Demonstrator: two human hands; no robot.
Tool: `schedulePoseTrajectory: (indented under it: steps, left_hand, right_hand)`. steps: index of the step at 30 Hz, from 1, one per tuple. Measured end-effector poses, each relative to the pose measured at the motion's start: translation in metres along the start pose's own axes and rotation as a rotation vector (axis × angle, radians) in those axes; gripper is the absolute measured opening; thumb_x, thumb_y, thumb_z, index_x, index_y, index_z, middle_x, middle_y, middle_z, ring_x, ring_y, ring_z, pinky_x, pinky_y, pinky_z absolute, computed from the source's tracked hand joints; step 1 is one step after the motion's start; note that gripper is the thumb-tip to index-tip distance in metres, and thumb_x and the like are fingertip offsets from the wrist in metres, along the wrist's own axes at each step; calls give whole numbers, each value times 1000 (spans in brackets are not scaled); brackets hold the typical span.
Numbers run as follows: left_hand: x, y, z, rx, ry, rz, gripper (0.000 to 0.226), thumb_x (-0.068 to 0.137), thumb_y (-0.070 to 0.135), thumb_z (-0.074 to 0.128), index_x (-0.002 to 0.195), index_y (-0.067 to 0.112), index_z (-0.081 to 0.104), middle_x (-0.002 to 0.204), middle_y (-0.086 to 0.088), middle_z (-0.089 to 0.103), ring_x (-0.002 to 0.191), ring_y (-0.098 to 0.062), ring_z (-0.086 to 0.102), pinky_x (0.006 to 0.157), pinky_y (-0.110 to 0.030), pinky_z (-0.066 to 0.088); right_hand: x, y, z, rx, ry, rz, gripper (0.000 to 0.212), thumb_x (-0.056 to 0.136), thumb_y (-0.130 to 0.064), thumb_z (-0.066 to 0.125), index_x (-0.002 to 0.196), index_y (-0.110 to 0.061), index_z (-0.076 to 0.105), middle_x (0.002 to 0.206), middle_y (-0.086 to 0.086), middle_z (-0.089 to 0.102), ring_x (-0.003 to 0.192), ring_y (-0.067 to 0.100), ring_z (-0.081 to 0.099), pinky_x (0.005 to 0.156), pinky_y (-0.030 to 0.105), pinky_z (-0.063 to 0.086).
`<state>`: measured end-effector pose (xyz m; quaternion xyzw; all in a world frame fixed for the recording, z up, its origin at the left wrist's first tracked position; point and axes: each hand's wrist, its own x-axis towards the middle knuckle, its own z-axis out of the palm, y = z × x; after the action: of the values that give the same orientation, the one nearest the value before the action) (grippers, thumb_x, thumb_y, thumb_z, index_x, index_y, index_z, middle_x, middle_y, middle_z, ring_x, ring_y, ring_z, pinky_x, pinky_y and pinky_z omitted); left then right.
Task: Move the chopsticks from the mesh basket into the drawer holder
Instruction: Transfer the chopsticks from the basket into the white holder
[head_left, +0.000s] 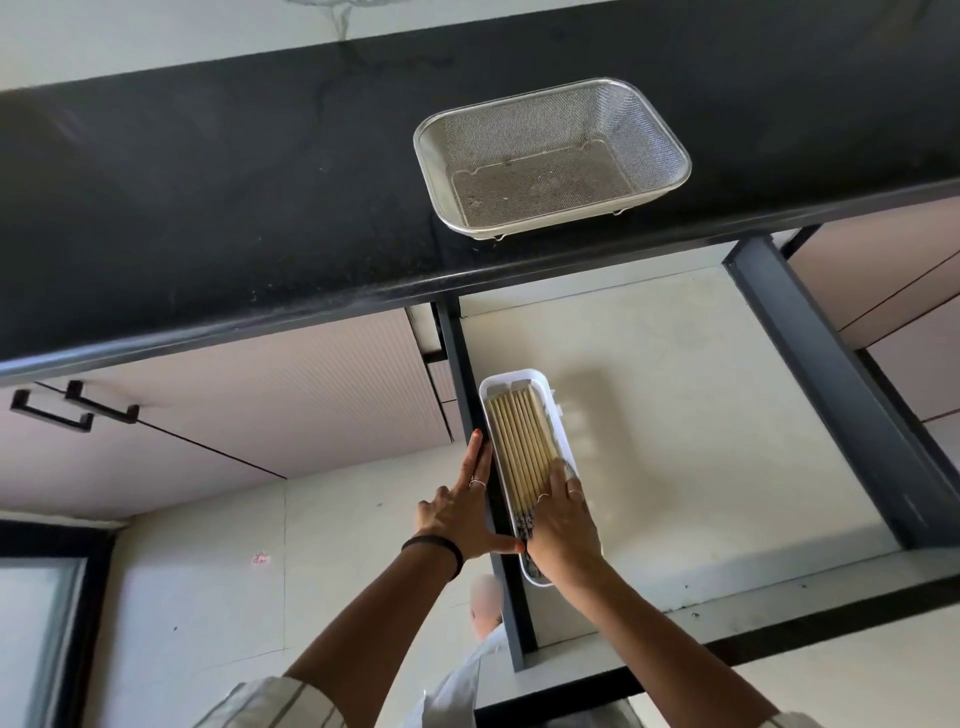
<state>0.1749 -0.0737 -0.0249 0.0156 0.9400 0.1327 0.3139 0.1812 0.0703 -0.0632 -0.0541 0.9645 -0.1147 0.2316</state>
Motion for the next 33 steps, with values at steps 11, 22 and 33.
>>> schedulePoseTrajectory:
  steps: [11, 22, 33]
  left_hand:
    - [1, -2, 2, -22, -1, 8, 135, 65, 62, 77, 146, 30, -27, 152, 9, -37, 113, -28, 57, 90, -43, 53]
    - [1, -2, 1, -27, 2, 15, 134, 66, 62, 76, 146, 29, -26, 152, 9, -37, 116, -29, 56, 92, -44, 52]
    - [0, -1, 0, -71, 14, 31, 136, 66, 58, 79, 147, 27, -25, 154, 7, -35, 119, -27, 56, 93, -43, 51]
  right_hand:
    - [2, -9, -14, 48, -35, 98, 70, 90, -21, 59, 143, 5, 22, 150, 19, 25, 134, 32, 38, 108, 37, 41]
    - [5, -5, -18, -9, -88, 1, 58, 83, -20, 68, 133, -1, 44, 149, 15, 25, 126, 30, 45, 100, 38, 48]
    - [-6, 3, -23, 1, -132, -153, 48, 92, -22, 56, 135, -5, 42, 150, 14, 25, 135, 35, 36, 110, 41, 40]
